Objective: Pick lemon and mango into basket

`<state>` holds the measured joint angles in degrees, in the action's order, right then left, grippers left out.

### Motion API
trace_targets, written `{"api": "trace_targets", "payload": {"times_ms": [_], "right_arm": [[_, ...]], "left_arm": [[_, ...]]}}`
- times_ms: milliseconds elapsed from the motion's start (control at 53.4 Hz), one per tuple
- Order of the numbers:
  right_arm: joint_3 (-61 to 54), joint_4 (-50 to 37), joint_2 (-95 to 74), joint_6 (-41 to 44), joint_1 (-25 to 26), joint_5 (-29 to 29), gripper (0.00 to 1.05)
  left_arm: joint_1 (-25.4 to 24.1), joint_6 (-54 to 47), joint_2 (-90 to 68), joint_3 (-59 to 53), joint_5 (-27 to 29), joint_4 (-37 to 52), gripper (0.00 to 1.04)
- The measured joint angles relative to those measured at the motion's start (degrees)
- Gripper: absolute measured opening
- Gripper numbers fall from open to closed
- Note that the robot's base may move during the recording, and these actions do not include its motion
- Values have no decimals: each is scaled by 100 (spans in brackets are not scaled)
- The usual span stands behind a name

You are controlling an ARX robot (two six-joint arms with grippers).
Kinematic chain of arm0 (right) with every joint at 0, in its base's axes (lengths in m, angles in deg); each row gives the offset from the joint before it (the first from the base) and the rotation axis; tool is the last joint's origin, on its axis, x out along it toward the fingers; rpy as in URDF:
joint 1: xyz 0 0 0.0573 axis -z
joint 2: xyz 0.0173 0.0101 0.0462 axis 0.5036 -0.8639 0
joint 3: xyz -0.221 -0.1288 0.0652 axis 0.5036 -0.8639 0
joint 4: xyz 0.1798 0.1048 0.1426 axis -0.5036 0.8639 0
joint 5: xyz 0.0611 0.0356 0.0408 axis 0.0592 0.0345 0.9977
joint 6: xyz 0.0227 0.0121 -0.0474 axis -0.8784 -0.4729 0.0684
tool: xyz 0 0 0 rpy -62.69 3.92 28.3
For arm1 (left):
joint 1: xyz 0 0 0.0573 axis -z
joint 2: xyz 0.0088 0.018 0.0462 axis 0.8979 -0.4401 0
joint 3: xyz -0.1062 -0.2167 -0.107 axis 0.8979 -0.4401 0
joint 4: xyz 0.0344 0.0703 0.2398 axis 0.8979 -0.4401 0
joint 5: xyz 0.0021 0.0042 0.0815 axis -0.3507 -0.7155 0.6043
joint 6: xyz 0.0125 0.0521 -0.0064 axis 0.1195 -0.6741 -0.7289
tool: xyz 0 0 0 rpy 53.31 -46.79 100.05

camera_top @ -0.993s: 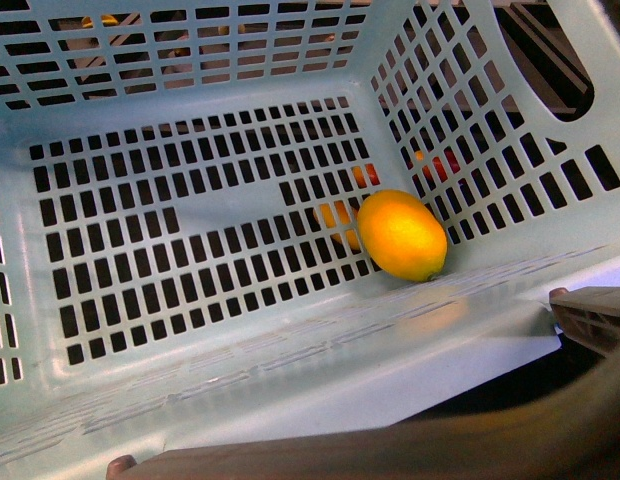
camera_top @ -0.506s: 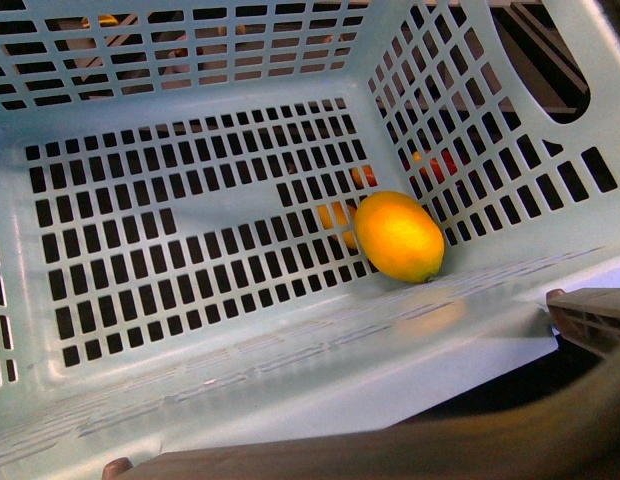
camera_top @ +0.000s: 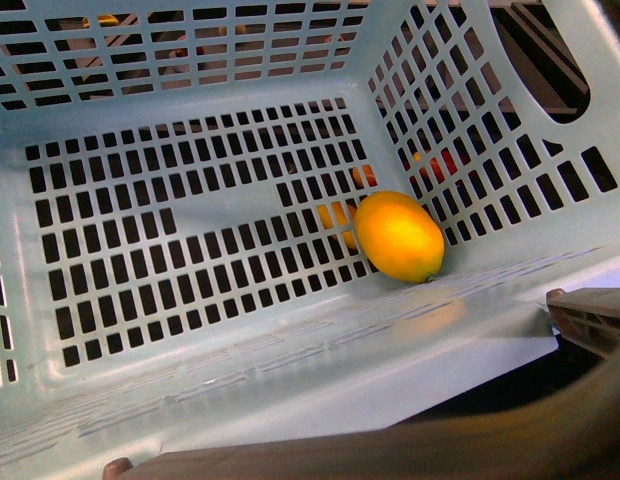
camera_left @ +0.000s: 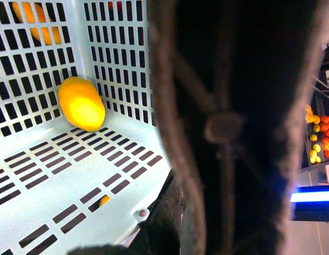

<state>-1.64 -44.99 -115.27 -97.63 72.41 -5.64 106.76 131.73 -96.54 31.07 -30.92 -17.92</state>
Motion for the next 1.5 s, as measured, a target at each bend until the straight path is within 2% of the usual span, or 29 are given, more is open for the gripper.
{"api": "trace_targets", "payload": {"times_ms": [975, 1199, 1256, 1499], "right_arm": [[535, -122, -876, -304, -516, -79, 96], [490, -122, -883, -306, -483, -81, 76], [448, -125, -874, -302, -446, -31, 67], [323, -164, -726, -260, -354, 74, 62]], "left_arm": [[0, 0, 0, 0, 0, 0, 5], [0, 0, 0, 0, 0, 0, 5], [0, 0, 0, 0, 2, 0, 5], [0, -2, 0, 0, 0, 0, 5]]}}
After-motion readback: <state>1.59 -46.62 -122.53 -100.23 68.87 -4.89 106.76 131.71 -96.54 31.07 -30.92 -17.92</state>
